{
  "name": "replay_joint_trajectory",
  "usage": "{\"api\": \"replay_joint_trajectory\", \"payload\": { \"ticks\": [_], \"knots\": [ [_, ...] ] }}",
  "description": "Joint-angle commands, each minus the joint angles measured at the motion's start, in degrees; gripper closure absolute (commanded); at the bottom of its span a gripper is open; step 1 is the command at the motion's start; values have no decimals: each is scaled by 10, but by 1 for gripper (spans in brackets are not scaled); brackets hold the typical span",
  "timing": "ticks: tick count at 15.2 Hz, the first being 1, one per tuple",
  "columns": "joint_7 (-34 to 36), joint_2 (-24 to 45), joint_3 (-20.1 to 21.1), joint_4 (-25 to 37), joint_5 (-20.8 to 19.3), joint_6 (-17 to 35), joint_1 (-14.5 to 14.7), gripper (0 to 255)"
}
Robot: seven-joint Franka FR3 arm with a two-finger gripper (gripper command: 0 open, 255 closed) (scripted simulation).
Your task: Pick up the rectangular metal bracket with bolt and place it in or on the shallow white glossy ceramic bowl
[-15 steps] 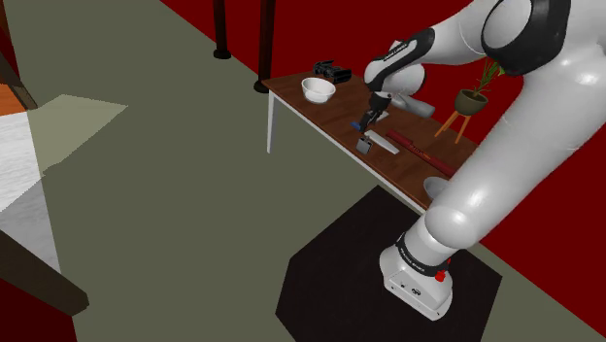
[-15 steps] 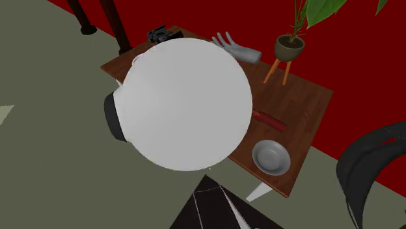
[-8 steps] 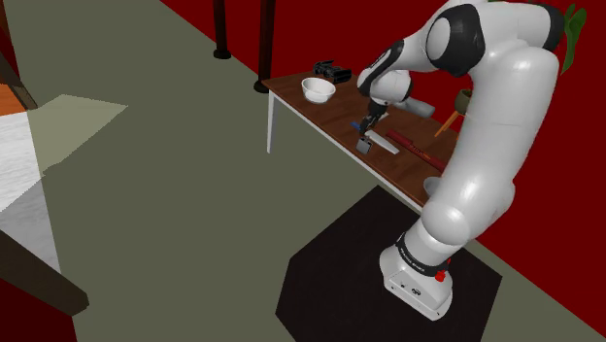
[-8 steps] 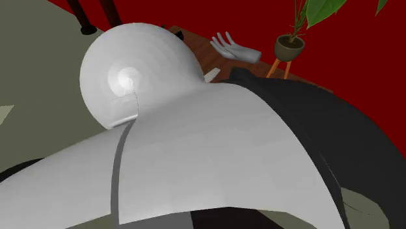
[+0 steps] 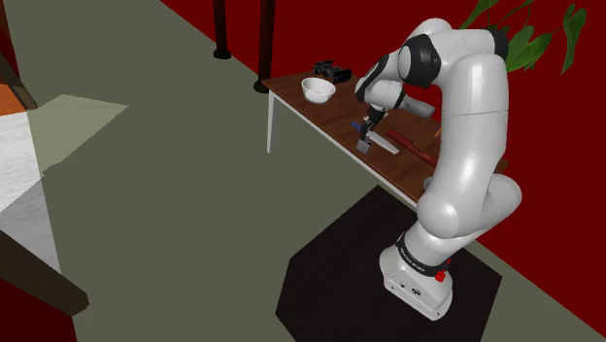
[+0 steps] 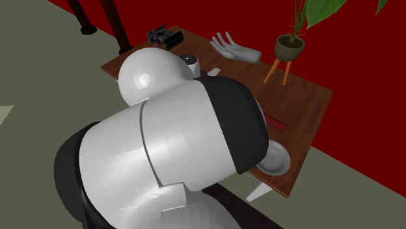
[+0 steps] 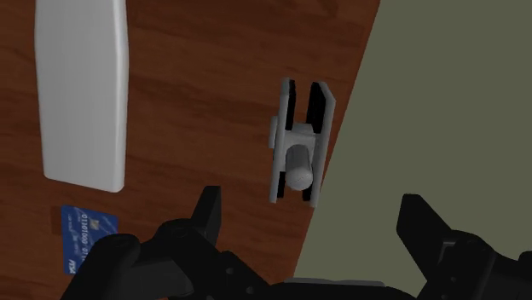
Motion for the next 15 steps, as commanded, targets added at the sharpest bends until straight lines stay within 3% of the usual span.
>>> {"api": "replay_joint_trajectory", "payload": {
  "ticks": [1, 7, 15],
  "knots": [
    [-6, 18, 7, 14, 7, 4, -9, 0],
    [-17, 61, 27, 31, 26, 31, -25, 0],
    [-17, 61, 27, 31, 26, 31, -25, 0]
  ]
}}
